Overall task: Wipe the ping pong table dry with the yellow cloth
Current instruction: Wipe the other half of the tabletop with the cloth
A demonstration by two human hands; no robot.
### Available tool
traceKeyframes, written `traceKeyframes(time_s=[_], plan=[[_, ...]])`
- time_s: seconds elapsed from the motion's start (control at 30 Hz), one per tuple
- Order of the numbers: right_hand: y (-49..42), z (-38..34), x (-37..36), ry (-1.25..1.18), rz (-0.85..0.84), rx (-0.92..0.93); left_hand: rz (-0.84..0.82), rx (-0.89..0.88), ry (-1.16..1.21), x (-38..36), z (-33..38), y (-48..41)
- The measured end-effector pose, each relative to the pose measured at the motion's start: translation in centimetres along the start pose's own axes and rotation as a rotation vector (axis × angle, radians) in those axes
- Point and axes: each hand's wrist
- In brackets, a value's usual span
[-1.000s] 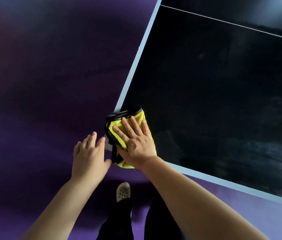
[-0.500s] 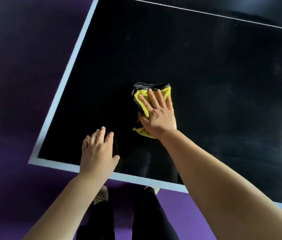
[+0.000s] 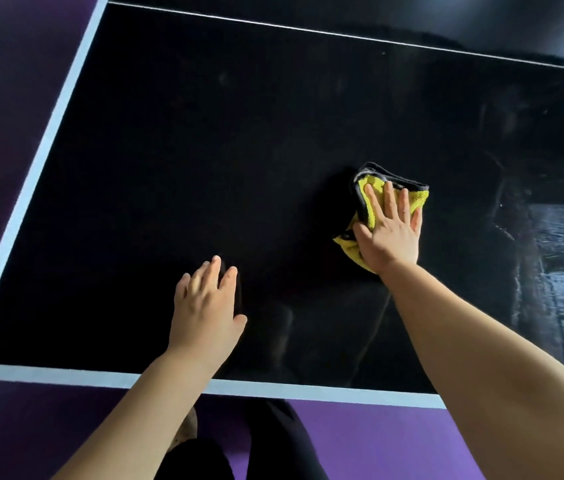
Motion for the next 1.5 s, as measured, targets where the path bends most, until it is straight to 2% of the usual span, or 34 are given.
traceKeyframes(time_s=[0.17, 0.33, 0.6, 0.87, 1.13, 1.3, 1.5], plan=[[4.4, 0.2, -1.1, -0.017, -0.034, -0.14, -0.019, -0.002, -0.003, 0.4, -1.2, 1.9], [9.6, -3.2, -1.9, 0.029, -0.065, -0.175, 0.033, -0.005, 0.039, 0.8, -5.0, 4.7], [15.4, -15.6, -1.6, 0.029, -0.081, -0.126, 0.038, 0.117, 0.024, 1.8, -15.9, 11.6], [18.1, -30.2, -1.6, -0.002, -0.038, 0.081, 0.06, 0.267, 0.043, 1.6, -25.4, 17.7], [20.6, -42.1, -1.9, 0.032, -0.007, 0.379, 0.099, 0.313, 0.073, 1.0, -29.6, 21.2], [23.6, -42.5, -2.3, 0.102, -0.004, 0.576, 0.193, 0.225, 0.144, 1.5, -28.9, 21.6], [25.0, -37.2, -2.7, 0.178, 0.019, 0.738, 0.182, 0.151, 0.144, 2.9, -25.0, 19.4]])
Point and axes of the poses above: each hand's wrist, its own y-axis away from the middle knuckle, its own x-axis out of the back of the hand, z = x × y, and after that the axes turned 12 degrees about y, right-handed
